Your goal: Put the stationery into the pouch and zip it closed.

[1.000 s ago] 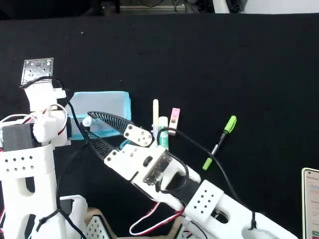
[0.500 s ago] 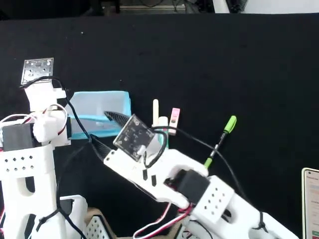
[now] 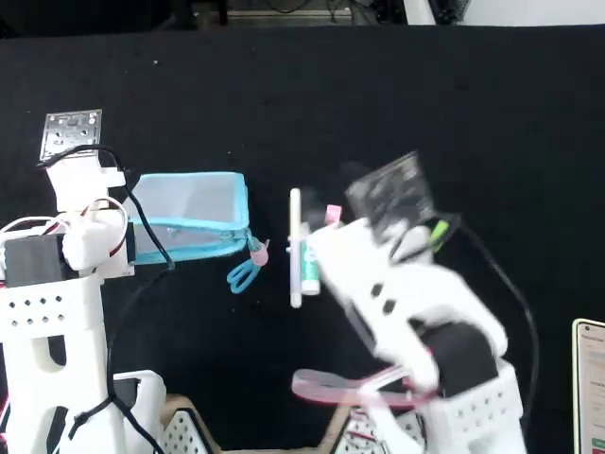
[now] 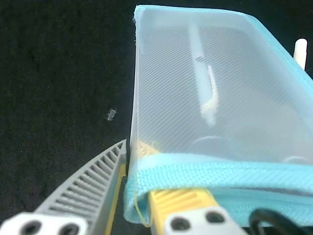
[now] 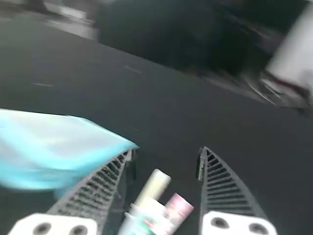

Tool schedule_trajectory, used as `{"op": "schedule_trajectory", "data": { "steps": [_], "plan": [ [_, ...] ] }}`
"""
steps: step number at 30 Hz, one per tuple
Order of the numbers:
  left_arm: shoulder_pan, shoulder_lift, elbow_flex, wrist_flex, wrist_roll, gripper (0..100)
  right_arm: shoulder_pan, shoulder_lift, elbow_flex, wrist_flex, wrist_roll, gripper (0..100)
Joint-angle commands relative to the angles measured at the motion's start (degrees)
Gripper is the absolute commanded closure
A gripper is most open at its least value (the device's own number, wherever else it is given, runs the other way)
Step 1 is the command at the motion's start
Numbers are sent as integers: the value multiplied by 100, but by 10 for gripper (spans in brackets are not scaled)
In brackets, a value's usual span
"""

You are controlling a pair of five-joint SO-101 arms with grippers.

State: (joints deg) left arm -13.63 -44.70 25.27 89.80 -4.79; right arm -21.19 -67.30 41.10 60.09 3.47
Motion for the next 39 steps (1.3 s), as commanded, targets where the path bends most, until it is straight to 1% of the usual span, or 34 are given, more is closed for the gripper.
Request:
{"op": "schedule_trajectory", "data": {
  "steps": [1,5,10,15,20,28,36,39],
  "plan": [
    [-22,18,22,-9,70,967,1881,400,611,70,-158,807],
    [-22,18,31,-9,70,967,2831,1182,848,53,-141,806],
    [4,18,31,-9,70,967,3446,2563,488,88,-220,805],
    [-13,18,31,-9,70,967,3921,4057,-365,114,-1029,804],
    [-4,18,31,-9,70,967,3938,5525,-1393,431,-1178,803],
    [-4,18,31,-9,70,967,3947,7591,-2905,457,-1178,803],
    [-22,18,31,-9,70,968,4097,8813,-3705,598,-1187,804],
    [-22,18,31,-9,70,968,4114,9103,-4040,932,-1459,804]
  ]
}}
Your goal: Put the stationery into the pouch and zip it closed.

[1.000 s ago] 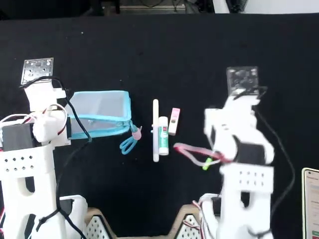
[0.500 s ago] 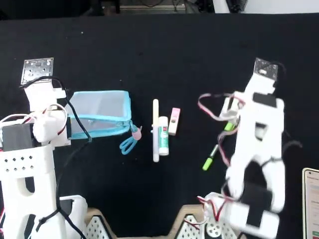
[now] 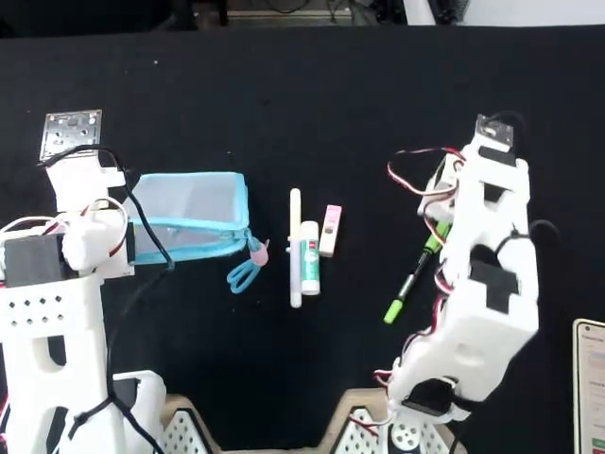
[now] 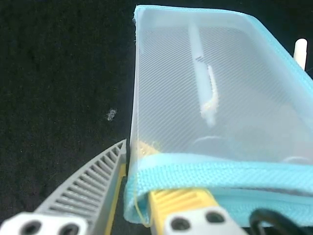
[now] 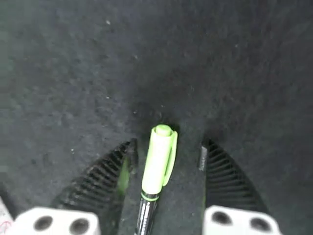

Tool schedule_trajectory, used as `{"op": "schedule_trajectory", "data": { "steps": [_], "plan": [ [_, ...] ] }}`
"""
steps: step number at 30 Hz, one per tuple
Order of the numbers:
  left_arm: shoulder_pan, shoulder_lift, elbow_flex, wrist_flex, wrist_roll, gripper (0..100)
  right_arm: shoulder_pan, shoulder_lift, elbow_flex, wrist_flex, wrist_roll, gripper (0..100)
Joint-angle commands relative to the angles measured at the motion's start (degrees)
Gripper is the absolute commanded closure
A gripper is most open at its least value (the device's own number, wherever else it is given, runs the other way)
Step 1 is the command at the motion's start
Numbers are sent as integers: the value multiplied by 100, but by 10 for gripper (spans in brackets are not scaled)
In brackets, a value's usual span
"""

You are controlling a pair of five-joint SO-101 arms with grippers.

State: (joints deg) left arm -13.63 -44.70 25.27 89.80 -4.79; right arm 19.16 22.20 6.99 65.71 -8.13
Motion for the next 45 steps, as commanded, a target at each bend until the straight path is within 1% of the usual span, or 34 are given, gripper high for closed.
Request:
{"op": "schedule_trajectory", "data": {
  "steps": [1,4,9,11,13,14,15,17,21,23,26,31,34,38,41,45],
  "plan": [
    [-22,18,31,-9,70,968,79,259,-752,484,-413,804],
    [-22,18,31,-9,70,968,26,576,-1086,844,-501,807],
    [-22,18,31,-9,70,968,-352,1209,-1727,1574,-457,810],
    [-22,18,31,0,70,968,-466,1446,-1991,1749,-237,864],
    [-22,18,31,9,70,968,-492,1578,-2220,1767,-18,984],
    [-22,18,31,9,70,968,-501,1587,-2316,1776,79,989],
    [-22,18,31,9,70,968,-501,1578,-2396,1811,114,971],
    [-22,18,31,9,70,968,-466,1560,-2624,1881,141,988],
    [-22,18,31,0,70,968,-519,1121,-2791,2242,229,988],
    [-22,18,31,-9,70,968,-642,673,-2756,2365,422,988],
    [-22,18,31,-9,70,968,-826,-154,-2563,2558,519,988],
    [-22,18,31,-9,70,968,-1380,-1868,-1622,2593,519,988],
    [-22,18,31,0,70,968,-1908,-3064,-963,2567,519,988],
    [-22,18,31,0,70,968,-2804,-4708,-382,2567,519,988],
    [-22,18,31,9,70,968,-3534,-5824,-233,2558,475,988],
    [-4,18,31,18,79,968,-4457,-7029,-180,2127,475,987]
  ]
}}
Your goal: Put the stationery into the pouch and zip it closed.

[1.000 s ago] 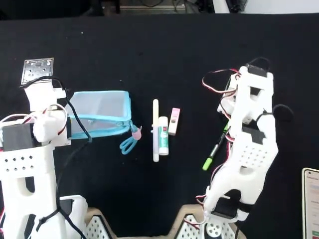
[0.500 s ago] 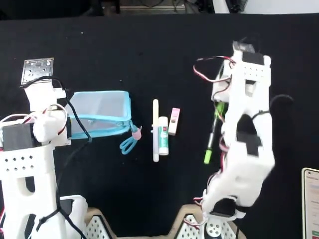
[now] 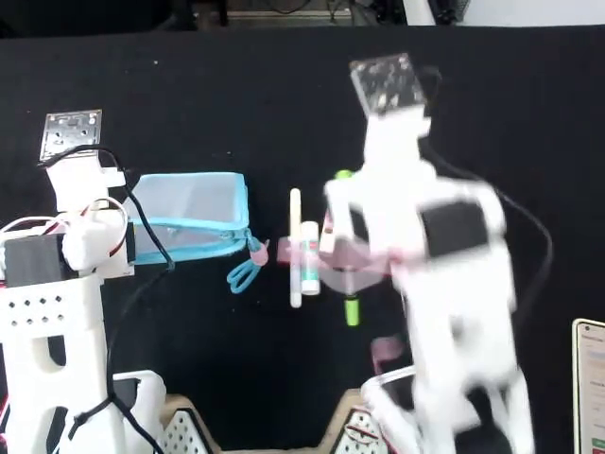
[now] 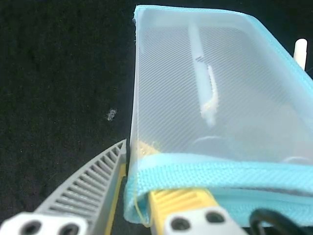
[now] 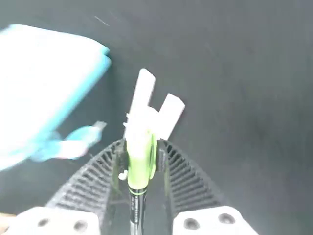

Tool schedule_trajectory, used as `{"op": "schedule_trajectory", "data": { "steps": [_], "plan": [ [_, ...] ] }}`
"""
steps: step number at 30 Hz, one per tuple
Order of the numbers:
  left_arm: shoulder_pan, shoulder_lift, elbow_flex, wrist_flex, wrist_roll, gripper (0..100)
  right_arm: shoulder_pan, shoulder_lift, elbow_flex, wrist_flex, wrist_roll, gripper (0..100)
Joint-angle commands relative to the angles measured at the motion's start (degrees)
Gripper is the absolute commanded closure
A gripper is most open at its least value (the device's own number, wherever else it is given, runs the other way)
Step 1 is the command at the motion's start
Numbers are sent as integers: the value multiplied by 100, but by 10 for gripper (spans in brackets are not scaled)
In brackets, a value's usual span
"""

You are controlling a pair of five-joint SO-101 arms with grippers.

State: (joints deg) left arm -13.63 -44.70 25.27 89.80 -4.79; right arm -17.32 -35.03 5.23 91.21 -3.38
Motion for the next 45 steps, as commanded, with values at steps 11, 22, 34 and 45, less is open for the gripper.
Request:
{"op": "schedule_trajectory", "data": {
  "steps": [11,22,34,45],
  "plan": [
    [-22,18,40,35,79,968,-2716,-3231,1859,-3701,44,985],
    [-13,18,136,-9,79,968,-3473,-4699,4796,-7121,53,987],
    [4,18,119,-9,79,968,-3464,-4822,7371,-9653,2215,987],
    [13,18,110,-9,79,968,-3473,-4822,6941,-7859,1899,957]
  ]
}}
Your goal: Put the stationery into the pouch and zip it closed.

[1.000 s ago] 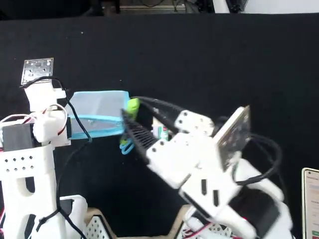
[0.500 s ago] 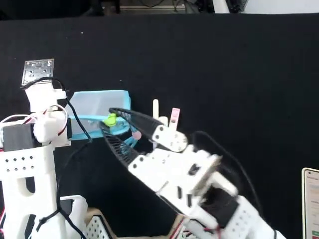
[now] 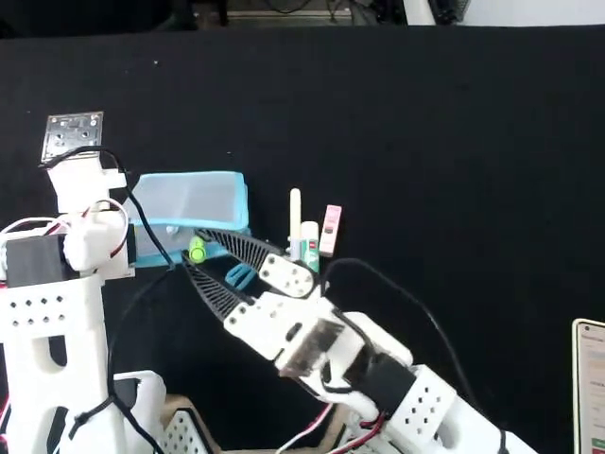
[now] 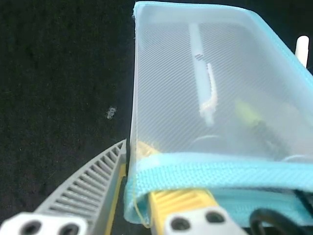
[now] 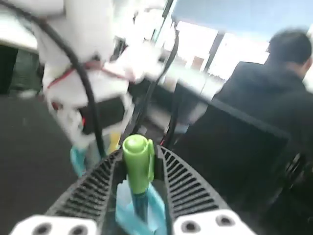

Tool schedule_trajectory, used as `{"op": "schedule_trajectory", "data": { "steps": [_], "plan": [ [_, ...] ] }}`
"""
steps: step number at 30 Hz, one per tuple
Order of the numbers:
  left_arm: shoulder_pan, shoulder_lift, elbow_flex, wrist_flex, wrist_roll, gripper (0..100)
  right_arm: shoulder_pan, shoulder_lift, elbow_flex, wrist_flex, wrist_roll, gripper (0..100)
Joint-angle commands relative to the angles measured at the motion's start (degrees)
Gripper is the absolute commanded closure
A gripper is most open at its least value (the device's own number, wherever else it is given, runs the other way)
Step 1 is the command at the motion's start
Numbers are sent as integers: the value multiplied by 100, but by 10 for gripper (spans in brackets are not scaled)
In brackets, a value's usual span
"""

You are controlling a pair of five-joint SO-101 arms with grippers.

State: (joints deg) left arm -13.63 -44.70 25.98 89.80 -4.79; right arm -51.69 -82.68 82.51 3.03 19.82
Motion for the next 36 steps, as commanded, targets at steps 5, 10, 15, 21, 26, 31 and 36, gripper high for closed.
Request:
{"op": "schedule_trajectory", "data": {
  "steps": [5,10,15,21,26,31,36],
  "plan": [
    [13,18,66,-9,79,968,-35,-48,-1912,2708,-1451,805],
    [13,18,66,-9,79,968,-35,-48,-2598,3481,-1635,795],
    [13,18,66,-9,79,968,-35,-57,-2888,3560,-1670,806],
    [-4,18,66,-9,79,968,853,-75,-3169,3640,-1679,914],
    [-13,18,75,-9,79,968,2681,-57,-2791,3974,-2400,848],
    [-13,18,75,-9,79,968,4009,-48,-1886,3921,-3015,832],
    [13,18,75,-9,79,968,4026,-48,-1305,3965,-2884,832]
  ]
}}
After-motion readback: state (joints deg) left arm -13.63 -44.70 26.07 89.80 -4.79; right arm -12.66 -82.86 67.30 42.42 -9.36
